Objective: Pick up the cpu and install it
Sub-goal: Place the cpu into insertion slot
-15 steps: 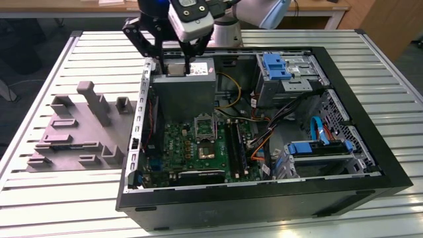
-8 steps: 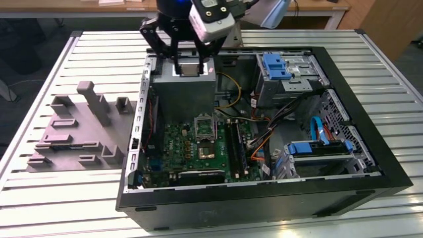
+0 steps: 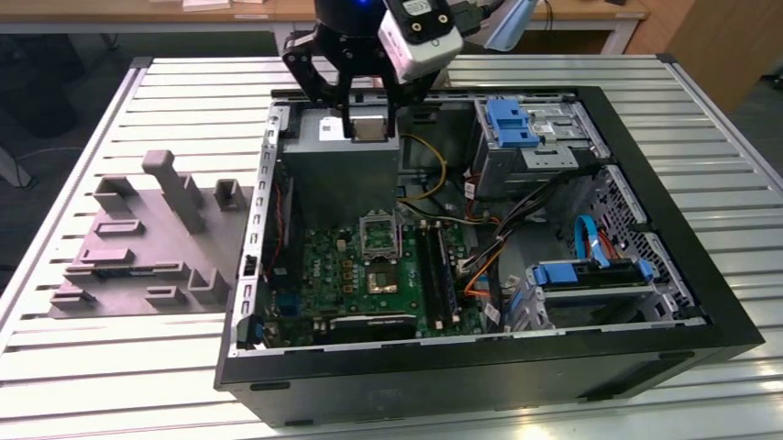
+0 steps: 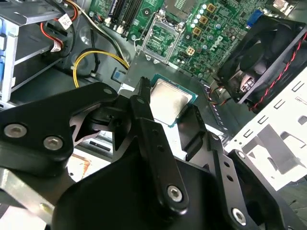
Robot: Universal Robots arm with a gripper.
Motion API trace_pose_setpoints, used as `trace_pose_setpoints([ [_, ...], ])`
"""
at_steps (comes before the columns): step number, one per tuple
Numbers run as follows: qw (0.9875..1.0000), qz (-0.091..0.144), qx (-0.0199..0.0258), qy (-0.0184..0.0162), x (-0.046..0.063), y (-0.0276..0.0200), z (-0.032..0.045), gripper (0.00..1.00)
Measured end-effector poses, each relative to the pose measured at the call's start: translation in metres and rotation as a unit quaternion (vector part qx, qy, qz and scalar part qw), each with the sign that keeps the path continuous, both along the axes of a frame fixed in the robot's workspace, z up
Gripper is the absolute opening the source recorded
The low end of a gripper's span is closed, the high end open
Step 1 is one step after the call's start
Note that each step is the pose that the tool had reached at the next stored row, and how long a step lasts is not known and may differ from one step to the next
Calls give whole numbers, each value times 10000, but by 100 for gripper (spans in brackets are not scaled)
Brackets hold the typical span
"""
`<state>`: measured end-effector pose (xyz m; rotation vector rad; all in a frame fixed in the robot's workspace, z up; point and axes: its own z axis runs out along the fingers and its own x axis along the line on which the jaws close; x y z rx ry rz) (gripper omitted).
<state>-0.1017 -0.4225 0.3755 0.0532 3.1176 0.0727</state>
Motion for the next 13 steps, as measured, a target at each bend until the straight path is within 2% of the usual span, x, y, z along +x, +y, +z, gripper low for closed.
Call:
trace_pose_setpoints([
  [13,10000,0,0,0,2,-36,-44,47],
])
